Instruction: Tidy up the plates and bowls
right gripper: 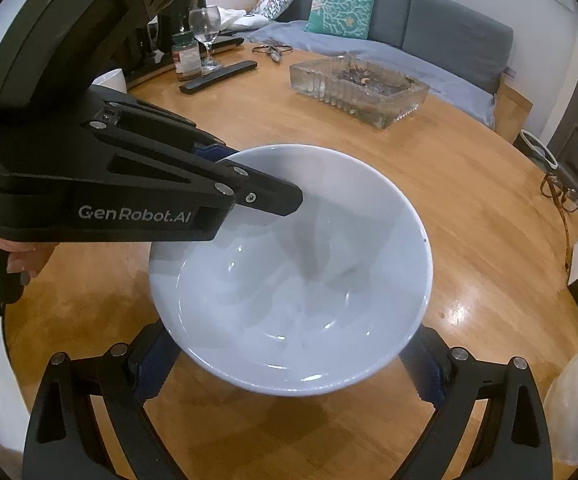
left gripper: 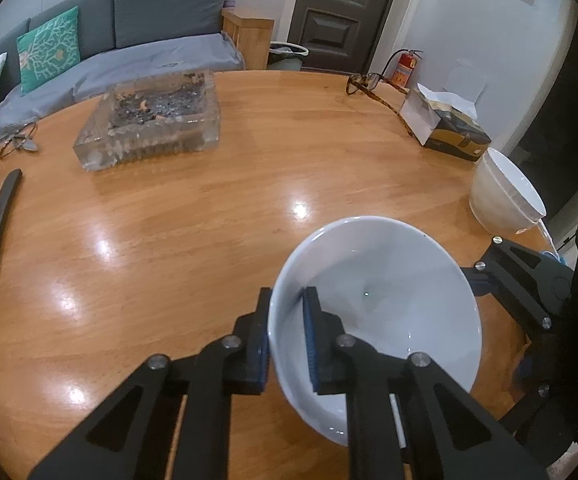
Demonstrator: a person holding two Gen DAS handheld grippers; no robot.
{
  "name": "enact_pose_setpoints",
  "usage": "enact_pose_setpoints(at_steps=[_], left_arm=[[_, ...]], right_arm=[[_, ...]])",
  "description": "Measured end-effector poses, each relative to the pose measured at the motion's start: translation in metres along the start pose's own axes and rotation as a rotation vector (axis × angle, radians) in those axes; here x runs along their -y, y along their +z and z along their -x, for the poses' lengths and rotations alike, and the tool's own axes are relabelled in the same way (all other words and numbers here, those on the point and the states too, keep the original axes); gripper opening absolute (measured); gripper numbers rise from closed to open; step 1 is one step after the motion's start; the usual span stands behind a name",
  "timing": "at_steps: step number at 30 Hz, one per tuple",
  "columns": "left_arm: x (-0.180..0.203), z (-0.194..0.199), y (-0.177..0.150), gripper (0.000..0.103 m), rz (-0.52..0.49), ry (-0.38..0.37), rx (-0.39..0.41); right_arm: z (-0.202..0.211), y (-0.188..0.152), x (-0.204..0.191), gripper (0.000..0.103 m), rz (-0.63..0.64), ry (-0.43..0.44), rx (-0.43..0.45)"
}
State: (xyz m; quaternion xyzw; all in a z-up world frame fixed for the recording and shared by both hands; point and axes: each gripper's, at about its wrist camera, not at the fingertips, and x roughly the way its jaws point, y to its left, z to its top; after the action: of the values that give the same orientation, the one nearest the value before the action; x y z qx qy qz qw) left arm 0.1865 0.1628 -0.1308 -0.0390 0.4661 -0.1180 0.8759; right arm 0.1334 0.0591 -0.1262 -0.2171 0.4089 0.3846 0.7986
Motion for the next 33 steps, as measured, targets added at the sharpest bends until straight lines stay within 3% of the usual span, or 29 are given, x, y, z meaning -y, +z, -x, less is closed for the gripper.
enact_pose_setpoints(at_steps=[21, 33], left_arm=[[0.012, 0.006, 0.003, 0.012, -0.031, 0.021, 0.006], [0.047, 0.031, 0.018, 0.012, -0.078, 0.047, 0.042]], right_arm=[[0.003, -0.001, 0.004, 0.094, -0.029, 0.014, 0.001], [0.044, -0.006, 0.014, 0.094, -0.022, -0.006, 0.056]])
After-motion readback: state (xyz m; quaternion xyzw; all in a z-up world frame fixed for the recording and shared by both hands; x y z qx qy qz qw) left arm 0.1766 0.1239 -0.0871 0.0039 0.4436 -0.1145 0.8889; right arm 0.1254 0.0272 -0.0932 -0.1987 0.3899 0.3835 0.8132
